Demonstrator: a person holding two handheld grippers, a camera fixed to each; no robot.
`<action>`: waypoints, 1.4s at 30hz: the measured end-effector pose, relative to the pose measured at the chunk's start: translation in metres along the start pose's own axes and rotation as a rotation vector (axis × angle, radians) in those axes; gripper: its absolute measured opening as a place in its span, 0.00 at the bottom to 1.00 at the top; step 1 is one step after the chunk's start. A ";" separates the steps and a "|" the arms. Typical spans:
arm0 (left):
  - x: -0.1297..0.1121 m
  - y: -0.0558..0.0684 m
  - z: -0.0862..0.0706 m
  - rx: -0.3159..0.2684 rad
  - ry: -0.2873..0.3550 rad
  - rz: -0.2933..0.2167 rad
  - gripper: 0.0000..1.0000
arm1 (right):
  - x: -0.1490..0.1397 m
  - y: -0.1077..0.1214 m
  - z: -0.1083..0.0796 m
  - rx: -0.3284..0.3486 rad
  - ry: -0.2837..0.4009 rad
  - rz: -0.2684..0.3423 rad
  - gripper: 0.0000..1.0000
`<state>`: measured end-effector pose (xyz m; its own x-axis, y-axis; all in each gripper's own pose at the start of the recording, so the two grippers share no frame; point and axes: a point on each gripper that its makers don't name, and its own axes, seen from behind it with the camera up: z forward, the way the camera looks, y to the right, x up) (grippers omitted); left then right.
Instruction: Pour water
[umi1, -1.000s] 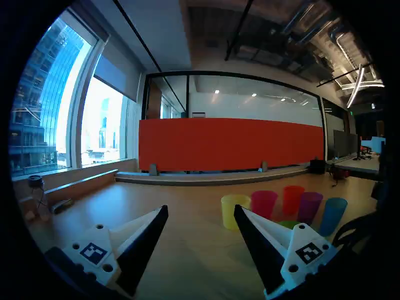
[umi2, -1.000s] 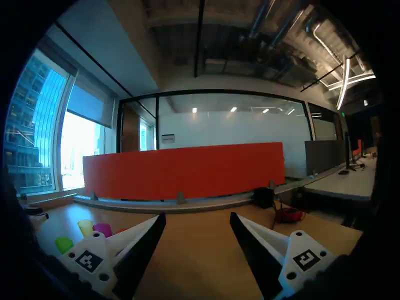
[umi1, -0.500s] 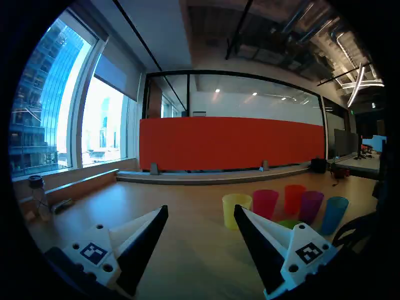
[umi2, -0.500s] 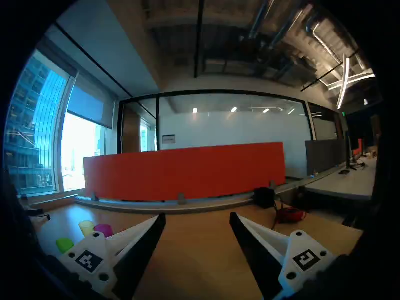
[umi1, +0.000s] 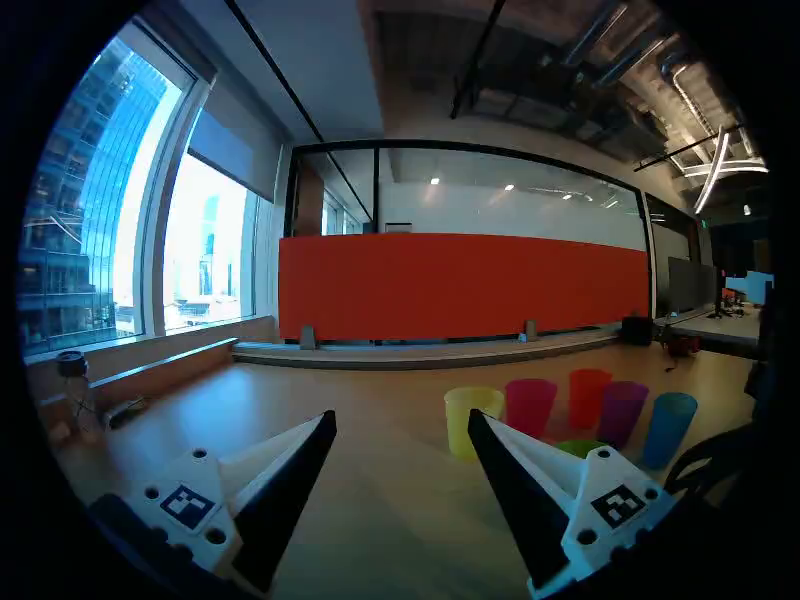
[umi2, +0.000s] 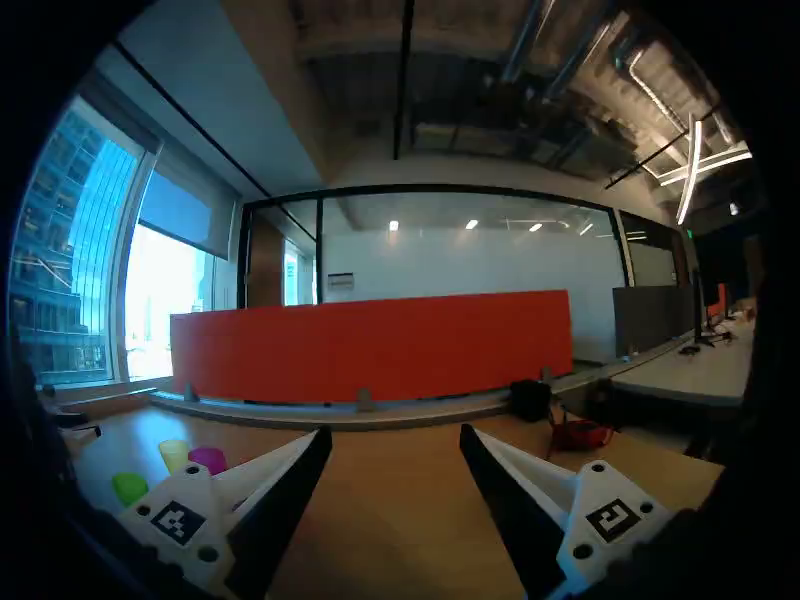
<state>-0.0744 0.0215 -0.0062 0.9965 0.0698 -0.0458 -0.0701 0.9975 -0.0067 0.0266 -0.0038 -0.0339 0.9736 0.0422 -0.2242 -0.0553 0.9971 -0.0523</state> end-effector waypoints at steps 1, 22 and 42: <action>0.000 0.000 0.000 0.000 0.000 0.000 0.98 | -0.002 -0.001 0.000 0.002 0.000 -0.003 0.99; -0.001 0.001 0.000 0.000 0.000 0.000 0.98 | -0.043 -0.005 0.014 0.018 -0.025 -0.055 0.99; 0.000 0.002 0.000 0.000 0.000 0.000 0.98 | -0.078 0.020 0.023 0.001 -0.069 -0.032 0.99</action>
<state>-0.0750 0.0230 -0.0067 0.9965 0.0700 -0.0459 -0.0704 0.9975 -0.0067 -0.0449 0.0145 0.0050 0.9878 0.0143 -0.1550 -0.0234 0.9981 -0.0571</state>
